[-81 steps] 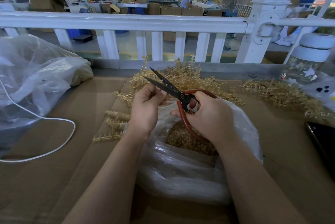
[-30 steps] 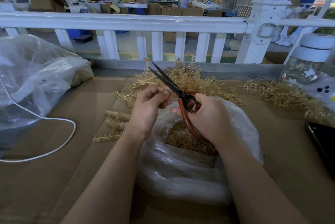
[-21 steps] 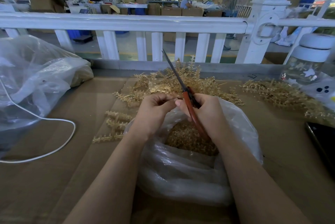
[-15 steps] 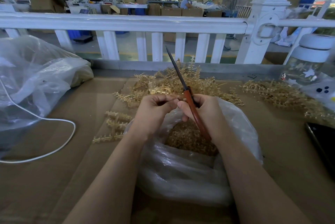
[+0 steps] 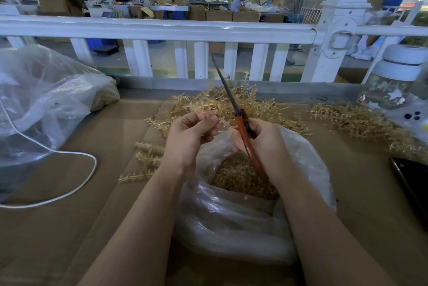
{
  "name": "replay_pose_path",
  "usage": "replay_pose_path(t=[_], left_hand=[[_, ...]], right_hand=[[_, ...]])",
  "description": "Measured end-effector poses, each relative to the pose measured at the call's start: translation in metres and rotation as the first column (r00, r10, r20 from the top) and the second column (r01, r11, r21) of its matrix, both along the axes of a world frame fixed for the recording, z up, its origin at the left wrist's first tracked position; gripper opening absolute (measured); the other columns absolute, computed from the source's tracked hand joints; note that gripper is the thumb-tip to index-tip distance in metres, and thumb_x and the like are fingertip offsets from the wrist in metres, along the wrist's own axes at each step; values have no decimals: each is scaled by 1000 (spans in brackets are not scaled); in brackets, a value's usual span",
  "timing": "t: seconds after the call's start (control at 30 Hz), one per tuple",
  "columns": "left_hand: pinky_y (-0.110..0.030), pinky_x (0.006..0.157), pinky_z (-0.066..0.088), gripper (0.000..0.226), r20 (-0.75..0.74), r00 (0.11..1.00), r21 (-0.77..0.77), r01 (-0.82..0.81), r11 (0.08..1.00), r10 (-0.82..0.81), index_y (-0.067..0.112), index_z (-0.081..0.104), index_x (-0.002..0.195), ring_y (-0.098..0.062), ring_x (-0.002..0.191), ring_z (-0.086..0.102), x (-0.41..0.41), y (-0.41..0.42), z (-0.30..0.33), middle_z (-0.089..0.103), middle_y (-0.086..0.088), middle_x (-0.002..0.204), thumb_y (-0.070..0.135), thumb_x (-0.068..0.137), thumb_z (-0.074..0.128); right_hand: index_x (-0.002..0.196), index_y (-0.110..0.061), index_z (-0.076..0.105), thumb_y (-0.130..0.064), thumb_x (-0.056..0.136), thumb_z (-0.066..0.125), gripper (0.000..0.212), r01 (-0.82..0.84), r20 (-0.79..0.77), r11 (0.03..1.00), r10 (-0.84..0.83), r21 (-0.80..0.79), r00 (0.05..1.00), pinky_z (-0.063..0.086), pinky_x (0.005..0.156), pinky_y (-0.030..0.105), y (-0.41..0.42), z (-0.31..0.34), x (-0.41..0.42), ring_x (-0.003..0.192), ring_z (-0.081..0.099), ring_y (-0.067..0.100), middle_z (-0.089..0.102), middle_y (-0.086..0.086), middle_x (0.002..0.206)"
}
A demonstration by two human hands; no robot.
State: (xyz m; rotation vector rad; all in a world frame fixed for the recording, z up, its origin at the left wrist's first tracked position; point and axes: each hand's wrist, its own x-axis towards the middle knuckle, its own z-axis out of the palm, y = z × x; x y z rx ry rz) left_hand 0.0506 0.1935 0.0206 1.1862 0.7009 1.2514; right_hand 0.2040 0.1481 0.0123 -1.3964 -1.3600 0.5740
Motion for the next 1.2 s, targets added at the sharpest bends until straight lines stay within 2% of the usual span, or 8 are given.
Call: replay_pose_path(t=[0.1, 0.2, 0.27, 0.4, 0.5, 0.67, 0.93, 1.2], left_hand=[[-19, 61, 47, 15, 17, 1000, -1, -21, 1000, 21, 7, 69, 76, -10, 58, 54, 0, 0, 1, 63, -7, 69, 1, 88, 65], [-19, 62, 48, 16, 17, 999, 15, -52, 999, 51, 8, 68, 75, -10, 59, 53, 0, 0, 2, 61, -5, 67, 0, 89, 64], [-19, 63, 48, 16, 4, 998, 56, -64, 996, 64, 8, 66, 77, -11, 60, 51, -1, -1, 3, 59, -2, 67, -1, 90, 62], [-23, 62, 43, 19, -26, 993, 131, -113, 985, 117, 9, 59, 75, -15, 62, 44, -1, -2, 3, 51, -3, 66, -2, 91, 59], [-30, 64, 38, 10, -26, 986, 201, -154, 967, 163, -7, 56, 80, -22, 68, 40, 0, -2, 1, 47, -13, 70, -1, 87, 59], [-27, 62, 38, 17, 11, 986, 246, -163, 955, 166, -11, 54, 83, -22, 67, 40, -2, -2, 1, 47, -8, 68, 4, 80, 59], [-25, 62, 38, 10, 20, 989, 234, -145, 961, 145, -21, 52, 89, -16, 64, 40, -4, 2, 0, 45, -13, 71, -11, 88, 55], [-24, 65, 40, 11, 56, 996, 224, -73, 972, 62, -3, 56, 87, -15, 65, 43, -5, 1, 1, 49, -8, 70, -11, 92, 49]], right_hand=[[80, -20, 71, -42, 81, 80, 24, 34, 2, 999, -34, 2, 999, 59, 63, 29, 0, -3, 2, 64, 69, 10, 73, -5, 72], [83, -31, 67, -79, 66, 66, 51, 115, 176, 993, -117, 21, 978, 53, 63, 23, -2, -5, 4, 74, 65, -1, 70, -21, 79], [89, -37, 62, -87, 64, 58, 56, 135, 288, 990, -139, 34, 947, 49, 63, 20, -3, -5, 6, 80, 62, -6, 69, -21, 81], [97, -38, 58, -86, 69, 56, 56, 136, 449, 987, -158, 82, 880, 44, 60, 17, -5, -8, 7, 77, 59, -3, 64, -20, 81], [98, -31, 59, -86, 71, 56, 61, 158, 535, 979, -205, 132, 820, 46, 62, 16, -5, -8, 7, 79, 59, 2, 65, -17, 87], [97, -28, 59, -84, 72, 56, 62, 166, 566, 973, -229, 161, 792, 38, 61, 10, -6, -6, 5, 79, 57, 4, 63, -17, 87], [90, -28, 59, -84, 74, 58, 58, 218, 634, 960, -280, 176, 721, 55, 62, 27, -5, -5, 7, 72, 60, 4, 64, -16, 78], [88, -27, 65, -92, 70, 45, 70, 223, 629, 956, -293, 191, 720, 53, 59, 23, -7, -4, 6, 69, 61, 4, 67, -14, 75]])
